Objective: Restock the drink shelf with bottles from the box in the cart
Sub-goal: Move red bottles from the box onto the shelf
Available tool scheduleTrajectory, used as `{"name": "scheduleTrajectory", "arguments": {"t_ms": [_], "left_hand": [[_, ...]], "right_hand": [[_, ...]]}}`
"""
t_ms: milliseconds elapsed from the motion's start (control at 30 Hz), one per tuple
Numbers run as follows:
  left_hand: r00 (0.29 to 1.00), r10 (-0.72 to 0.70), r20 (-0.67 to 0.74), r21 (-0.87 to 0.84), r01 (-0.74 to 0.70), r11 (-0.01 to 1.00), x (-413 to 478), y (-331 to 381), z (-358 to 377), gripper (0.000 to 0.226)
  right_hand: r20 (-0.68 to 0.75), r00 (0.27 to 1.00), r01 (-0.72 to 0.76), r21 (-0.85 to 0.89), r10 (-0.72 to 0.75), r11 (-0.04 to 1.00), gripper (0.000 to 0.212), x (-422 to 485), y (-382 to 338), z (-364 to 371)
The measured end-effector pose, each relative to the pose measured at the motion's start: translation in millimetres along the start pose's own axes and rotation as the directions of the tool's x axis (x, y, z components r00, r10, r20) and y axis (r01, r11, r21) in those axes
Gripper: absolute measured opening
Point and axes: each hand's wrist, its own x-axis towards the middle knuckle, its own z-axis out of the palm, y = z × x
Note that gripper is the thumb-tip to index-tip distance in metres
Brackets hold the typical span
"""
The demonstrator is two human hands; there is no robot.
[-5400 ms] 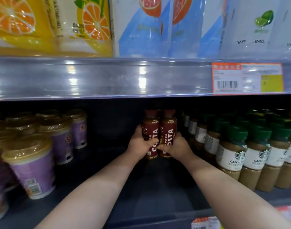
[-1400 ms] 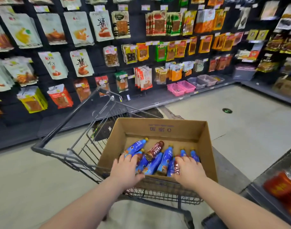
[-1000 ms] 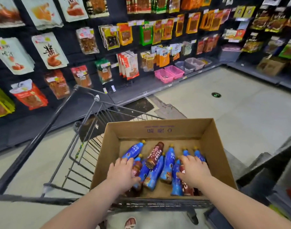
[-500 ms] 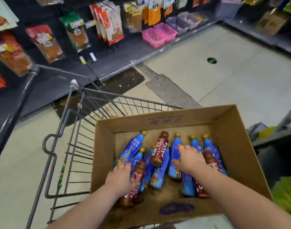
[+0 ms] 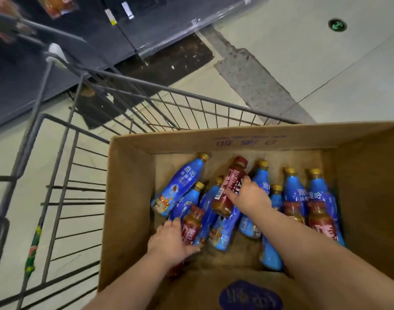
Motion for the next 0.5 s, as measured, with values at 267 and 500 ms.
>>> {"name": "scheduleTrajectory", "arguments": {"t_ms": [267, 500], "left_hand": [[0.997, -0.07, -0.041, -0.091, 0.066, 0.994, 9, 5, 22, 0.099], [0.995, -0.052, -0.082, -0.204, 0.034, 0.978, 16, 2, 28, 0.088]], "right_hand": [[-0.011, 0.99, -0.133, 0.287, 0.142, 0.949, 0.101, 21, -9, 30], [0.031, 0.972, -0.215, 0.524, 0.234, 0.824, 0.103, 32, -7, 43]]}}
